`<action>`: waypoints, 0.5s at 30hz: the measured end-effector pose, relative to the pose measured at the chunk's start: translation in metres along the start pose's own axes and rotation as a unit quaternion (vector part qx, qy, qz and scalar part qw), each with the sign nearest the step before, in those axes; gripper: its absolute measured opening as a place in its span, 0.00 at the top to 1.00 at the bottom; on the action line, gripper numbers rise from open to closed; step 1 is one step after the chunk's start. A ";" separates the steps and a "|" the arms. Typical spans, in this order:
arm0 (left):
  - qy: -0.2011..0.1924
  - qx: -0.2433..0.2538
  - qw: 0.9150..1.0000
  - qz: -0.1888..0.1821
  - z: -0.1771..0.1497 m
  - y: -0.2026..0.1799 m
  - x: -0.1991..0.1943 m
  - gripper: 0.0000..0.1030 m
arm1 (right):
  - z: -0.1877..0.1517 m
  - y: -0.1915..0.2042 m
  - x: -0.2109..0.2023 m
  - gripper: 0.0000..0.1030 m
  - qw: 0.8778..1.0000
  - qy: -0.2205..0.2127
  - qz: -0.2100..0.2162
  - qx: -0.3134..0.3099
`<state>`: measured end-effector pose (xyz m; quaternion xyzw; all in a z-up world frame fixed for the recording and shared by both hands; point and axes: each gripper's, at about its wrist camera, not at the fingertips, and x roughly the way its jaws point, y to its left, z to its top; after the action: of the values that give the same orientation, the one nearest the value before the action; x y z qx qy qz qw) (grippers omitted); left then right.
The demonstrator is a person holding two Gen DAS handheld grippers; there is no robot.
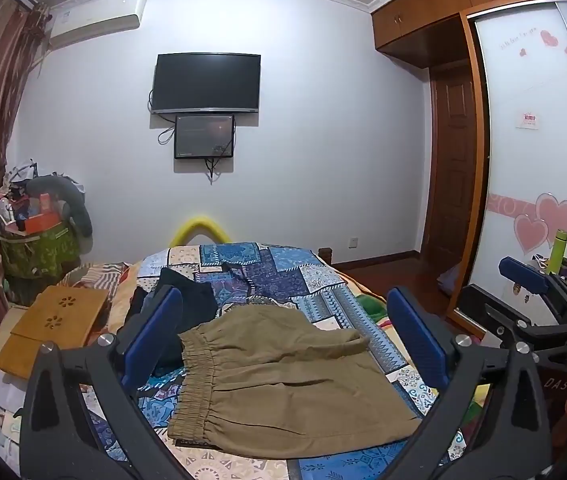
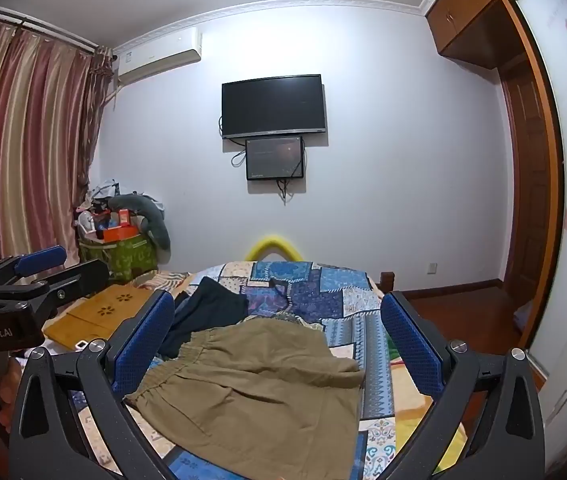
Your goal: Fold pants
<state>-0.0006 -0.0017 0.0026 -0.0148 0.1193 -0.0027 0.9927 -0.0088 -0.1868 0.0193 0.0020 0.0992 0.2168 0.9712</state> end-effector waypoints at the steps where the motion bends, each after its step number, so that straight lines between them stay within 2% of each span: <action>1: 0.000 0.000 1.000 0.001 0.000 0.000 0.000 0.00 | -0.002 0.000 0.003 0.01 1.000 0.000 -0.001 0.000; 15: 0.000 0.000 1.000 0.003 -0.002 0.001 0.003 0.00 | -0.002 -0.004 0.003 0.01 1.000 0.004 -0.001 0.010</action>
<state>0.0014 -0.0004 -0.0001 -0.0142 0.1189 0.0001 0.9928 -0.0046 -0.1887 0.0166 0.0103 0.1055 0.2148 0.9709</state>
